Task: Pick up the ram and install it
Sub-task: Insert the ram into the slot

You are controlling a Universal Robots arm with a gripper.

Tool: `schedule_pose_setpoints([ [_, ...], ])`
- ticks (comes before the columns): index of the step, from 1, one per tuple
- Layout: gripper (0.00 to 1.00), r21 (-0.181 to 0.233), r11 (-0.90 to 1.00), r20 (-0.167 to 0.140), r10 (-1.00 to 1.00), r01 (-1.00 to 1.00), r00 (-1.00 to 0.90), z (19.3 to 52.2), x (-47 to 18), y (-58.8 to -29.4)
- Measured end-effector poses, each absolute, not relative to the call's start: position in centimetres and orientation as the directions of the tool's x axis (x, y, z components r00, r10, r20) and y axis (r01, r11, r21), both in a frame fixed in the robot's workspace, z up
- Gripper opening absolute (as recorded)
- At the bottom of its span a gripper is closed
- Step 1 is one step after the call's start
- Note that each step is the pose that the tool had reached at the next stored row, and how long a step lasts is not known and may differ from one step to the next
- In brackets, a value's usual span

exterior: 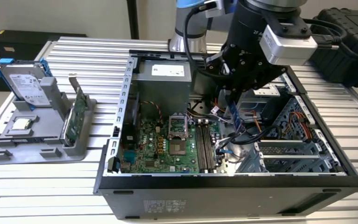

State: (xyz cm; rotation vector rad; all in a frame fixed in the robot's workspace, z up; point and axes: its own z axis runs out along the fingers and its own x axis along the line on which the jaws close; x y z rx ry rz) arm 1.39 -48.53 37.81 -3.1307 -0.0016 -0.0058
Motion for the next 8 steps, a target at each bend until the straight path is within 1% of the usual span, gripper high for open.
schedule_pose_setpoints([
  [8, 0.00, -0.011, -1.000, 0.004, 0.001, 0.001, 1.000, 37.36, 1.41, -48.52],
])
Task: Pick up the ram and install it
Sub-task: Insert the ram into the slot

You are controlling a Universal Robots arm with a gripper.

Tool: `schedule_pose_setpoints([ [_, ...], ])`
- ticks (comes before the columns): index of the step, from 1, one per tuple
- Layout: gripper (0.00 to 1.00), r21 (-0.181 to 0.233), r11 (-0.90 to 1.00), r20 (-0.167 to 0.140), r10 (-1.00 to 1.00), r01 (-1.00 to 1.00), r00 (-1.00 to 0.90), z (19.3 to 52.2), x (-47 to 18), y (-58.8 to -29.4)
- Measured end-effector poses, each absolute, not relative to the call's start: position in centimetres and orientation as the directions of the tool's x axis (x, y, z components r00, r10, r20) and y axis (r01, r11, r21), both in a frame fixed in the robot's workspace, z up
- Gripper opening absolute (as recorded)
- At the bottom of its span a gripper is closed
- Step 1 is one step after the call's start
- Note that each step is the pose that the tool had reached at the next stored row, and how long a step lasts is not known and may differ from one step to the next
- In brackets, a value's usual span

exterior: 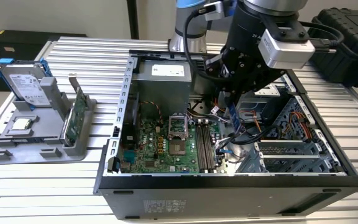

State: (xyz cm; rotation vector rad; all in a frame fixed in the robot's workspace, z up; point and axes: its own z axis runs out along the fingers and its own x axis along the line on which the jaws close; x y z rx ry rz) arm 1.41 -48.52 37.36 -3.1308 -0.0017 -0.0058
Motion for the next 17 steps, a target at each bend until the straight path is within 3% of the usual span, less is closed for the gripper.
schedule_pose_setpoints([
  [17, 0.00, -0.011, -1.000, 0.004, 0.001, 0.001, 1.000, 36.3, 1.4, -48.5],
])
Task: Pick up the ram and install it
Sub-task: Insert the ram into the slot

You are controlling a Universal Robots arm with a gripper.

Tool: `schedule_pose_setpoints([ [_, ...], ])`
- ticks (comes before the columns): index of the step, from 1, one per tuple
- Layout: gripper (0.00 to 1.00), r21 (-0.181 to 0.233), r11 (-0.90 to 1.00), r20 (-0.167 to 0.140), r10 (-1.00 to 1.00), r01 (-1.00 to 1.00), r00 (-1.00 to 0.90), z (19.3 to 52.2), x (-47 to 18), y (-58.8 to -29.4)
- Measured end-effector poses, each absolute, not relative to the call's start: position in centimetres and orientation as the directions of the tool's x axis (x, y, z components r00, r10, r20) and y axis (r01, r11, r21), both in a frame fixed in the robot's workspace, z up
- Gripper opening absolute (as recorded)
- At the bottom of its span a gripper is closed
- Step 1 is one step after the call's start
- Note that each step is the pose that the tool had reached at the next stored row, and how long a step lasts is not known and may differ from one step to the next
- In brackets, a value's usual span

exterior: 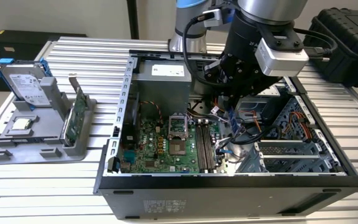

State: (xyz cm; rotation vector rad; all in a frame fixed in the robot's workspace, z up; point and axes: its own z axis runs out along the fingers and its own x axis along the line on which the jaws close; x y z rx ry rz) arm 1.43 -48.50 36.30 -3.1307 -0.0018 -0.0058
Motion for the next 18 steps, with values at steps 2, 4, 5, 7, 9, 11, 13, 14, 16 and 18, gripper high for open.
schedule_pose_setpoints([
  [2, 0.00, -0.011, -1.000, 0.004, 0.001, 0.001, 1.000, 36.17, 1.43, -48.50],
  [4, 0.00, -0.011, -1.000, 0.004, 0.001, 0.001, 1.000, 36.06, 1.43, -48.49],
  [5, 0.00, -0.011, -1.000, 0.004, 0.001, 0.001, 1.000, 35.99, 1.43, -48.49],
  [7, 0.00, -0.011, -1.000, 0.004, 0.001, 0.001, 1.000, 35.88, 1.42, -48.49],
  [9, 0.00, -0.011, -1.000, 0.004, 0.001, 0.001, 1.000, 35.76, 1.42, -48.49],
  [11, 0.00, -0.011, -1.000, 0.004, 0.001, 0.001, 1.000, 35.64, 1.42, -48.48],
  [13, 0.00, -0.011, -1.000, 0.004, 0.001, 0.001, 1.000, 35.53, 1.42, -48.48],
  [14, 0.00, -0.011, -1.000, 0.004, 0.001, 0.001, 1.000, 35.47, 1.42, -48.48],
  [16, 0.00, -0.011, -1.000, 0.004, 0.001, 0.001, 1.000, 35.37, 1.43, -48.48],
  [18, 0.00, -0.011, -1.000, 0.004, 0.001, 0.001, 1.000, 35.27, 1.43, -48.47],
])
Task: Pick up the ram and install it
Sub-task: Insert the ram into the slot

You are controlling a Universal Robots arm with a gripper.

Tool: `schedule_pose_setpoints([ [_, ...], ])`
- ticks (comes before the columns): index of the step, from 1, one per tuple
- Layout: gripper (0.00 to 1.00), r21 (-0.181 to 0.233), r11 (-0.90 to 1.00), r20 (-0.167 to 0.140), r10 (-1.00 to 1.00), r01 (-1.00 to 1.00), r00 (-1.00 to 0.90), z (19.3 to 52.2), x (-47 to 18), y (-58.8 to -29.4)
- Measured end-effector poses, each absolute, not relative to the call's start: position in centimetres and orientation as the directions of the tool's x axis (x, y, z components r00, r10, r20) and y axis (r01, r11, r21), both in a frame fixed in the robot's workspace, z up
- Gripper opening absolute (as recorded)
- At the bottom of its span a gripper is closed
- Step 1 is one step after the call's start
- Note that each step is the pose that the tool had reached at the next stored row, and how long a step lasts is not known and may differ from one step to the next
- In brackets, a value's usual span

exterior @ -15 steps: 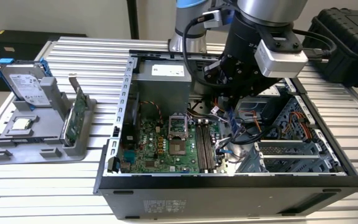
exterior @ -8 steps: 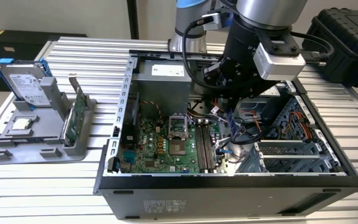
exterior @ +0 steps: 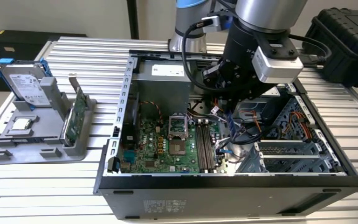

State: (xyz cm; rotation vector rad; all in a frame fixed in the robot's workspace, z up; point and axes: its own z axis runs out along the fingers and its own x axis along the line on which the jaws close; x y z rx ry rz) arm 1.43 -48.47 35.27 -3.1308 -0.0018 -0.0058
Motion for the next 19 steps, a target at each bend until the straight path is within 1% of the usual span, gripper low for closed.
schedule_pose_setpoints([
  [19, 0.00, -0.011, -1.000, 0.004, 0.001, 0.001, 1.000, 34.57, 1.42, -48.47],
])
